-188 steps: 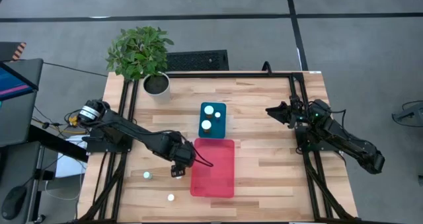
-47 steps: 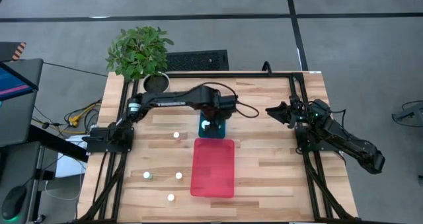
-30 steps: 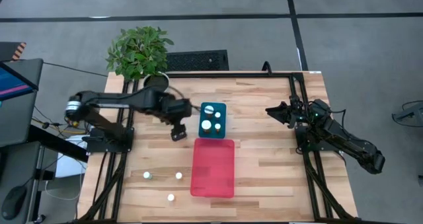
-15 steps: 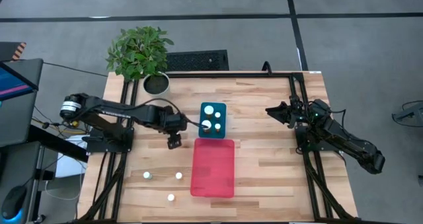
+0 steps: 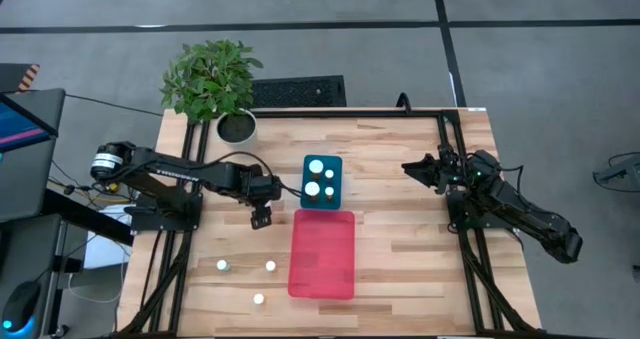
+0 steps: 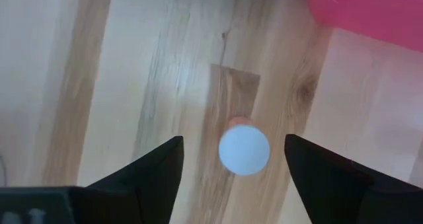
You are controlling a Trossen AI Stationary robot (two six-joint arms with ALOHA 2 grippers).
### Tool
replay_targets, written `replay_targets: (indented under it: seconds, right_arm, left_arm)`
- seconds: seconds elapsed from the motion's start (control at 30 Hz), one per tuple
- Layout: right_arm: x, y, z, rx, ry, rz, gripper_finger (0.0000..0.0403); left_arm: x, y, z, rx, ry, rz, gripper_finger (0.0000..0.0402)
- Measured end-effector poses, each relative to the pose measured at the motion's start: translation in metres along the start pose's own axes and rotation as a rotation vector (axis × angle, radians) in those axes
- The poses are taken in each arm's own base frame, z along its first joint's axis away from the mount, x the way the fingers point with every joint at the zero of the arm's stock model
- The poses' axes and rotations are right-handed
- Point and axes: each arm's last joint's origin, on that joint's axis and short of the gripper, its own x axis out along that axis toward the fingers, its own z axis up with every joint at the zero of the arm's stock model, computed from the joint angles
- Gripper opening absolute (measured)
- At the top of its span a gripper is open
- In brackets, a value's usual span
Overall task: Pick and place medicine bottles into bin by pill shape (circle, oval)
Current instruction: Put the pink tablet bottle into the red bin
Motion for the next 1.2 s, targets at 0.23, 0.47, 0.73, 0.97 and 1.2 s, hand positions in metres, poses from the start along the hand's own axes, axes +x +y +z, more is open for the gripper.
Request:
replay_targets:
  seconds: [0.23,0.47,0.73,0.97,1.2]
  right_arm:
    - [0.0,0.0,0.0,0.0,0.0,0.0,0.0205]
    - [0.0,-0.0001,-0.0001,0.0,0.0,0.0,0.0205]
    - [0.0,-0.0001,0.0,0.0,0.0,0.0,0.0205]
    - [0.0,-0.0001,-0.0001,0.0,0.0,0.0,0.0205]
    - [0.0,-0.0001,-0.0001,0.0,0.0,0.0,0.0205]
  left_arm:
    - [0.0079,0.0004,-0.0073,-0.015,0.02,-0.01,0.0232]
    - [0.0079,-0.0001,-0.0052,-0.005,-0.002,-0.012,0.0209]
    - [0.0113,-0.0011,-0.0081,0.001,0.009,-0.055,0.0135]
    - [0.0116,-0.0011,-0.008,-0.006,0.006,-0.054,0.0103]
    - [0.0041,-0.0015,-0.0027,-0.101,0.003,-0.059,0.0105]
